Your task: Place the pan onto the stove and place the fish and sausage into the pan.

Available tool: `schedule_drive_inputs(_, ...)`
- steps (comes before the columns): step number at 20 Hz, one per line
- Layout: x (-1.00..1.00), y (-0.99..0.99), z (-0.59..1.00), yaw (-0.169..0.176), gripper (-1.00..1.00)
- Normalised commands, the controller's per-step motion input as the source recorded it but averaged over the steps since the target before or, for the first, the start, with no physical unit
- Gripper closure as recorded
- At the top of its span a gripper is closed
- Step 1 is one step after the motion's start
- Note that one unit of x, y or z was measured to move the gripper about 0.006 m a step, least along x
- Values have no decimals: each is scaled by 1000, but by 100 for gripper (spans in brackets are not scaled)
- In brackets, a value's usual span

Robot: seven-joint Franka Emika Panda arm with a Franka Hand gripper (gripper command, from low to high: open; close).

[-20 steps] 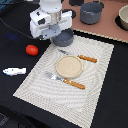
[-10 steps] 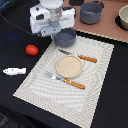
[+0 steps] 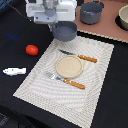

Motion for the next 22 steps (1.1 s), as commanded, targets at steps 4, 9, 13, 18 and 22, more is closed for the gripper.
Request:
schedule_drive_inputs(4, -402, 469, 519, 57, 100)
schedule_drive_inputs(9, 86, 551, 634, 57, 100)
schedule_drive_inputs(13, 309, 596, 439, 44, 100)
schedule_drive_inputs(18, 300, 514, 64, 36, 100)
schedule_drive_inputs(22, 161, 523, 0, 57, 100)
